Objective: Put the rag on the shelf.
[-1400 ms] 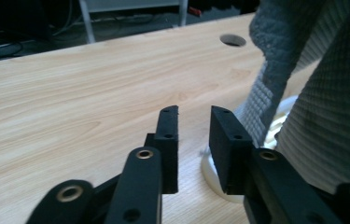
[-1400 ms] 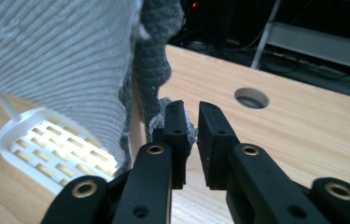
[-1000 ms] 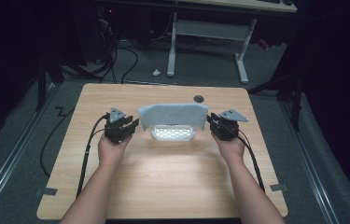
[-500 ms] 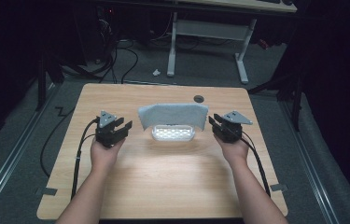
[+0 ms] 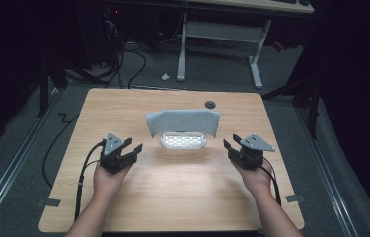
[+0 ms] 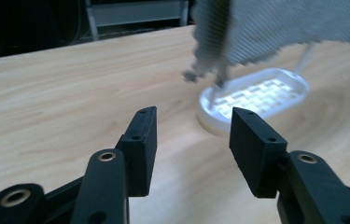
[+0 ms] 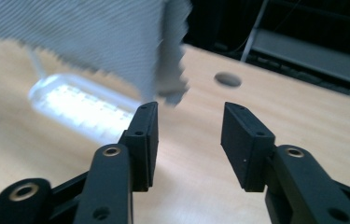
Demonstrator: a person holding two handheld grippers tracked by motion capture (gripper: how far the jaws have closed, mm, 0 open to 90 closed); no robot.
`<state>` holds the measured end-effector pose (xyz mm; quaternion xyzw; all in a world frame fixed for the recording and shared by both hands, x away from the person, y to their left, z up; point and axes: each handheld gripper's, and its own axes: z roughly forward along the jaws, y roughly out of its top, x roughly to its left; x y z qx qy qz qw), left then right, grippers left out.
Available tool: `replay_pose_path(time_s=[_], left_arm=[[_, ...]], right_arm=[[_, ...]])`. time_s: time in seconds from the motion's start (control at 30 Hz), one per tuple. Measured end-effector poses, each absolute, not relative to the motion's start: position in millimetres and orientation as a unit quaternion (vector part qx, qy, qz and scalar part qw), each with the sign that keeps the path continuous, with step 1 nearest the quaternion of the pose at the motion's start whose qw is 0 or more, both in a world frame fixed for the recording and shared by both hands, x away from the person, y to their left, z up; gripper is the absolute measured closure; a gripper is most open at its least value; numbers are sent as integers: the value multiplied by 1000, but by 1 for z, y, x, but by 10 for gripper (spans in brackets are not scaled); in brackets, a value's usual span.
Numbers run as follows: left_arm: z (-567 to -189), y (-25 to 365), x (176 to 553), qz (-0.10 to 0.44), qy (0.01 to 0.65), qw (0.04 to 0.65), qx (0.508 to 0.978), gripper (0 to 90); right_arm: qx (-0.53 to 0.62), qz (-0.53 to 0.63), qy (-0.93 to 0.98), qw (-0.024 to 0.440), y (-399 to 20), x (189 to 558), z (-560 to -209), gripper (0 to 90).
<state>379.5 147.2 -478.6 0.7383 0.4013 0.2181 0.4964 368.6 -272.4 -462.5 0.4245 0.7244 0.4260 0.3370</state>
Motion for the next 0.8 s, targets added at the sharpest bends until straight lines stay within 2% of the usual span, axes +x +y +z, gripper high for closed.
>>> replay_pose_path(time_s=[0.2, 0.4, 0.47, 0.5, 0.6, 0.8], left_arm=[[-487, 139, 335, 186, 377, 489, 765, 503], [-514, 103, 283, 153, 342, 454, 808, 489], [-515, 97, 281, 134, 341, 444, 818, 482], [-515, 92, 279, 122, 332, 442, 825, 451], [-517, 85, 276, 131, 312, 439, 833, 449], [-523, 90, 284, 123, 329, 437, 828, 444]], right_arm=[[401, 419, 750, 318, -258, 330, -475, 541], [415, 412, 764, 273, -233, 286, -501, 515], [419, 414, 760, 274, -231, 278, -507, 524], [404, 402, 777, 269, -226, 270, -510, 484], [384, 395, 783, 288, -226, 269, -510, 485], [396, 391, 782, 280, -231, 276, -514, 477]])
